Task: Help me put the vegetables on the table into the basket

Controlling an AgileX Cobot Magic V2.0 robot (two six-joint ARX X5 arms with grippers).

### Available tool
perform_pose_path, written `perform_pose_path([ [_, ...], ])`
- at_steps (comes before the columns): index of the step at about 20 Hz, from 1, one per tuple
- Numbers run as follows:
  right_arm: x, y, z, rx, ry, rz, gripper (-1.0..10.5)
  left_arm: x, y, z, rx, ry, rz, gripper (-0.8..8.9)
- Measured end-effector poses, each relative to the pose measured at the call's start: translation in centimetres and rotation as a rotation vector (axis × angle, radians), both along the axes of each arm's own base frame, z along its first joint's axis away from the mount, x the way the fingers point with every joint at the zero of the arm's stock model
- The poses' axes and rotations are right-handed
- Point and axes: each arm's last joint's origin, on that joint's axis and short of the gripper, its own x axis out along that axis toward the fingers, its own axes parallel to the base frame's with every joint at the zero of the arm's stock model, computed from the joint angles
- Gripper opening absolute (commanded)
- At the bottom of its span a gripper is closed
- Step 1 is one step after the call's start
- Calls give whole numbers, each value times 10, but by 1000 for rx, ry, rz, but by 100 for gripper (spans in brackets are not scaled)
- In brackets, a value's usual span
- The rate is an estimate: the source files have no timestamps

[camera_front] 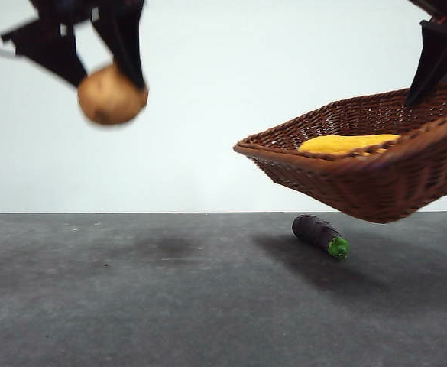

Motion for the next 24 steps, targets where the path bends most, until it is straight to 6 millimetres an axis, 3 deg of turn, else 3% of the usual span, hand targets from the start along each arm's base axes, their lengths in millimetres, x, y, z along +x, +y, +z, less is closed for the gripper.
perform_pose_path([
  [4,-6,18,-35,36,74,20,-12,-23,-20,19,-90,-95,-161,-7],
  [8,-14,50,-61,76,96,77,-12,-32,-62,11,-122,-116,-316,-7],
  [11,-16,65,-60,110,82,97,-12,-31,-90,-11,-89,-69,-407,-8],
  [16,-18,74,-60,127,92,99,-12,-6,-125,-59,-86,16,-466,-8],
  [21,-18,74,-60,123,93,93,-12,1,-136,-86,-70,101,-463,8],
  [22,-18,74,-60,123,92,94,-12,1,-137,-87,-76,118,-453,82],
  [24,-17,74,-59,128,83,95,-12,0,-137,-87,-102,144,-463,353],
])
